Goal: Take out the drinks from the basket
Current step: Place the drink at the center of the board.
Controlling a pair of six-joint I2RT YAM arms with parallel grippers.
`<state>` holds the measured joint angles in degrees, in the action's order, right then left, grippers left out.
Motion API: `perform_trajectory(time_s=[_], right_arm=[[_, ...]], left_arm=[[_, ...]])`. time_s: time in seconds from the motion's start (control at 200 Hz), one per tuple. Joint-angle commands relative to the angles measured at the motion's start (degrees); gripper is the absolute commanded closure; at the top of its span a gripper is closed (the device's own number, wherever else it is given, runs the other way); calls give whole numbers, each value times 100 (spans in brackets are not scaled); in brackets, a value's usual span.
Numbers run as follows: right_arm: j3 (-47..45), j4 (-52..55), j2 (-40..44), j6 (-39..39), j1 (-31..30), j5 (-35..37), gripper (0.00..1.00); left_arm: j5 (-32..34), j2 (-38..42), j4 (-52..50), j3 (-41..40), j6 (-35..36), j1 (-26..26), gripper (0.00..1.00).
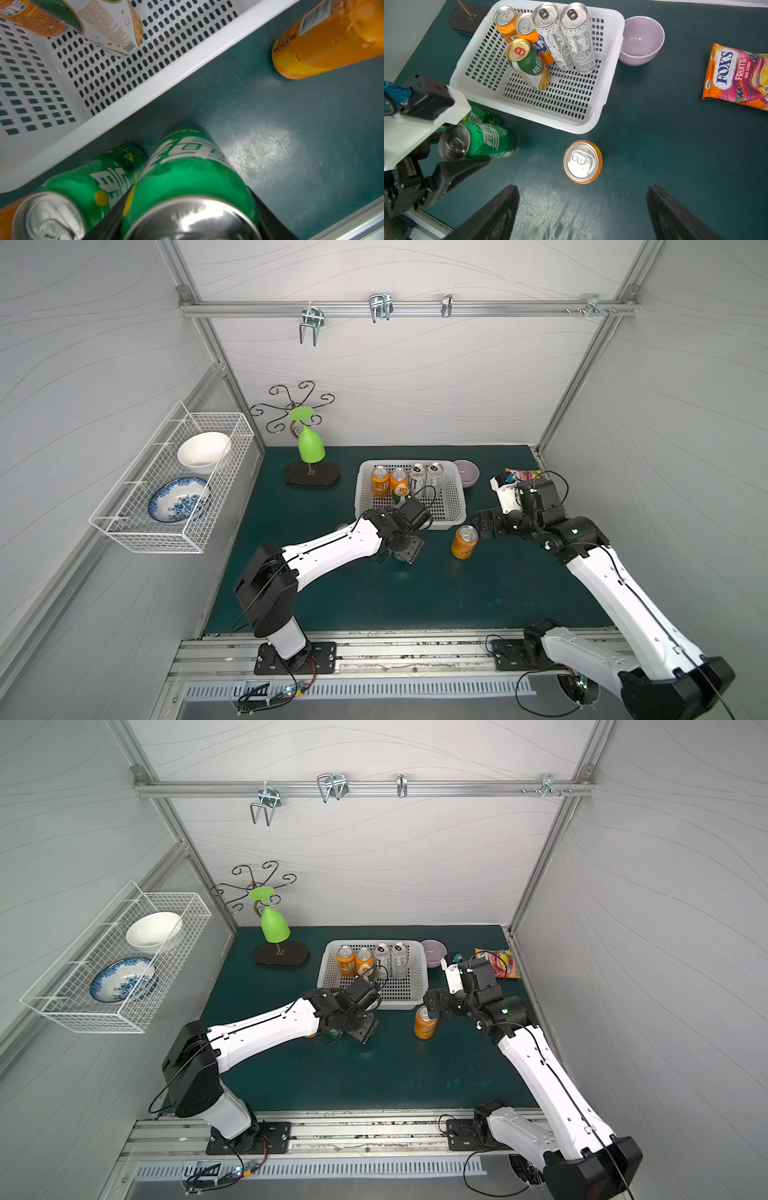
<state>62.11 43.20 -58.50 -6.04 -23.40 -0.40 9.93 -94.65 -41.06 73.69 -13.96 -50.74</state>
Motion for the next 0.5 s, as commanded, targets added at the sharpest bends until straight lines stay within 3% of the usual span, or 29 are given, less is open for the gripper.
perform_trajectory(time_s=[0.0,0.495], right_arm=[[-32,100,104,24,46,57,1],[-102,86,134,24,66,33,1]], left_arm=[[101,-113,534,168,-94,-24,53],[347,-351,757,-8,-195,47,53]])
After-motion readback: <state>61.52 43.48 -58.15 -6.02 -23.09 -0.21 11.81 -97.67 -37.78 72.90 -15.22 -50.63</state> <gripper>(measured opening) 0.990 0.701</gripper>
